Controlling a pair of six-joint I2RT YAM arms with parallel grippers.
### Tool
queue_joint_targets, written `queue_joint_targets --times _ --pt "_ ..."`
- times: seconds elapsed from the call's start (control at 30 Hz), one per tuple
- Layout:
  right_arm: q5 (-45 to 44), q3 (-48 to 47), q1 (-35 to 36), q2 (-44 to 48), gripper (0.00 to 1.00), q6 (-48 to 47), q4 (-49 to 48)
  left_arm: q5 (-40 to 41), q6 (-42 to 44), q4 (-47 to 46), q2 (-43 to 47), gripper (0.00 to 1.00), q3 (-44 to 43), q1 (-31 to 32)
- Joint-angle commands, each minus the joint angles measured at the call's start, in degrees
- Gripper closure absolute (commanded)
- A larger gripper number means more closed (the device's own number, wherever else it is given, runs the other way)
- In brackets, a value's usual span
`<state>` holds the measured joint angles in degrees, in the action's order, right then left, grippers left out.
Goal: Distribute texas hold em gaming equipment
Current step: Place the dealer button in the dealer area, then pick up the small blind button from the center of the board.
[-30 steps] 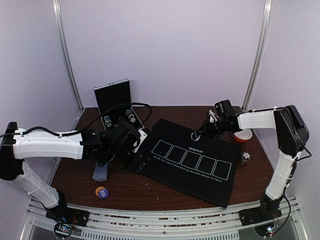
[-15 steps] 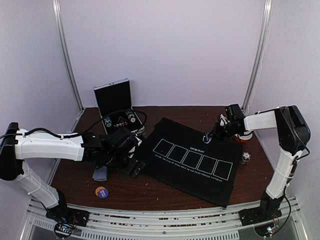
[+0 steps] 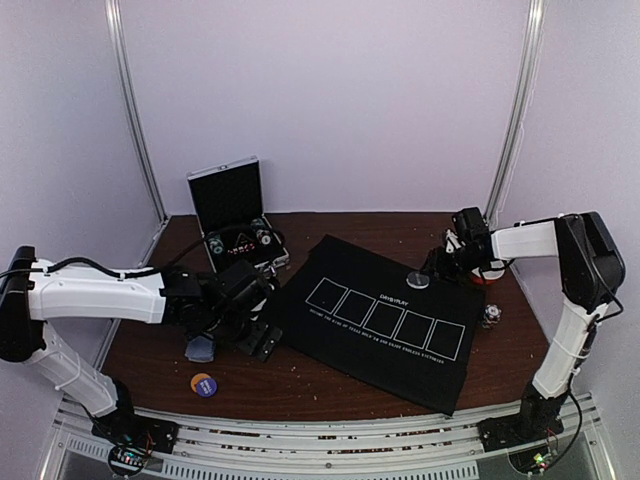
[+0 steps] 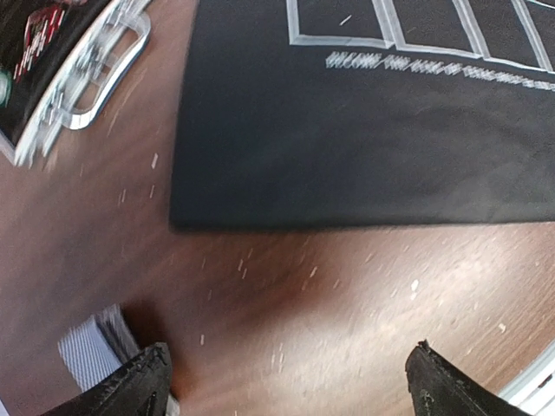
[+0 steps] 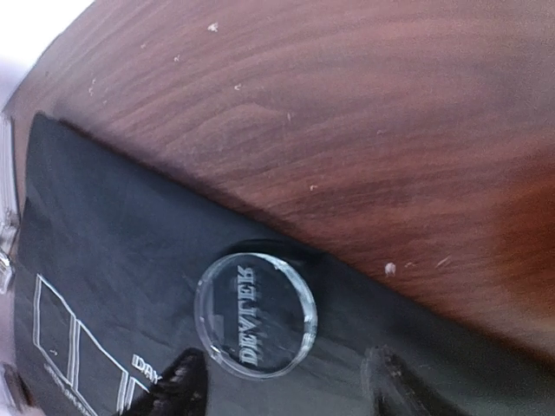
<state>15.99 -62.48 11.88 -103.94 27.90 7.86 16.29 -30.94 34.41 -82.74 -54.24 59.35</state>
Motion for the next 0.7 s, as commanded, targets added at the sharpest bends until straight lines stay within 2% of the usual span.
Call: queue_joint_targets --times 0.0,0.17,0.33,0.53,0.67 --pt "-9.6 -4.6 1.6 4.3 0.29 -5.4 7.7 -2.6 -11.9 11.1 4.5 0.02 2.2 -0.8" --pt "-15.7 -9.6 7.4 8.0 0.12 -10.3 14.0 -11.6 -22.8 19.0 13.2 0.02 8.6 -0.7" --pt "-14.9 -9.3 10.0 11.4 0.1 -10.4 13.7 -12.5 -26.9 22.4 19.7 0.02 14.1 -0.6" --pt "-14.4 -9.0 11.1 12.8 0.1 -10.5 14.2 -10.6 -22.3 19.8 12.3 0.03 14.9 -0.6" --pt "-14.5 -8.1 11.2 13.9 0.1 -11.1 14.6 -6.7 -21.4 19.7 9.5 0.12 14.9 -0.6"
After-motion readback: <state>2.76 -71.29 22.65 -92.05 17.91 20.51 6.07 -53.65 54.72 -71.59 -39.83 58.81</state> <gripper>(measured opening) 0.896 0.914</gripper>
